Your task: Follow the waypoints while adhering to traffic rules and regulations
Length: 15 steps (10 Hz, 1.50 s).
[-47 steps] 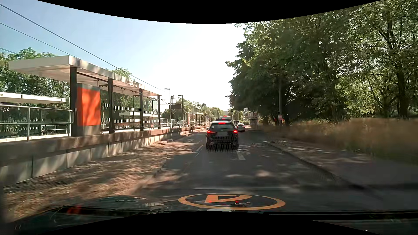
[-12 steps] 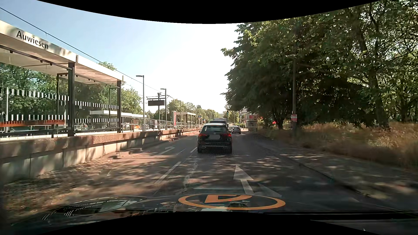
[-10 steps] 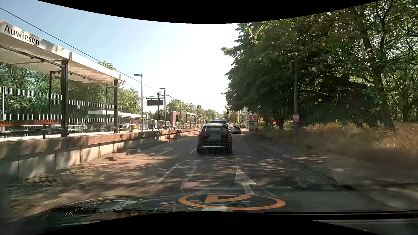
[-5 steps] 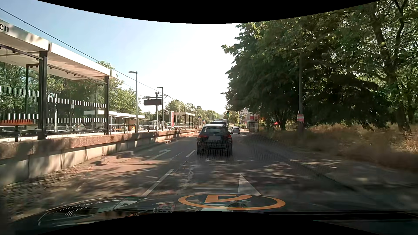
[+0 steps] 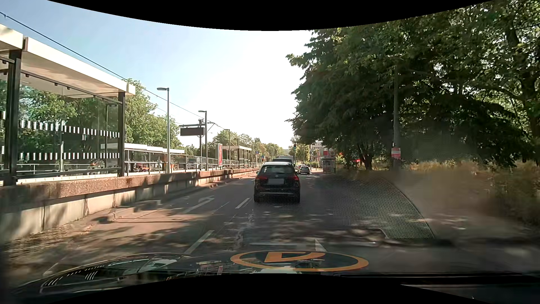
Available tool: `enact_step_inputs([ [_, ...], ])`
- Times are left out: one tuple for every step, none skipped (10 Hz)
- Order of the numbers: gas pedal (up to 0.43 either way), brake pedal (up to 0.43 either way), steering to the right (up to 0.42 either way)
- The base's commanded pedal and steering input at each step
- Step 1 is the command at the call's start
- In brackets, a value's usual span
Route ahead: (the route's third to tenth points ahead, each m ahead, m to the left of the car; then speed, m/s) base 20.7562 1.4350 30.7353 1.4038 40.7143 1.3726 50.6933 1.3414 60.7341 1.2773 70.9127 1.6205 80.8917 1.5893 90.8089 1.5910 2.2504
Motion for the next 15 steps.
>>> enact_step_inputs([
  [0.047,0.000,-0.005],
  [0.047,0.000,-0.005],
  [0.047,0.000,-0.005],
  [0.047,0.000,-0.005],
  [0.059,0.000,-0.004],
  [0.067,0.000,-0.005],
  [0.098,0.000,-0.004],
  [0.110,0.000,-0.005],
  [0.110,0.000,-0.004],
  [0.118,0.000,-0.004],
  [0.118,0.000,-0.004],
  [0.130,0.000,-0.004],
  [0.138,0.000,-0.004],
  [0.157,0.000,-0.004],
  [0.169,0.000,-0.004],
])
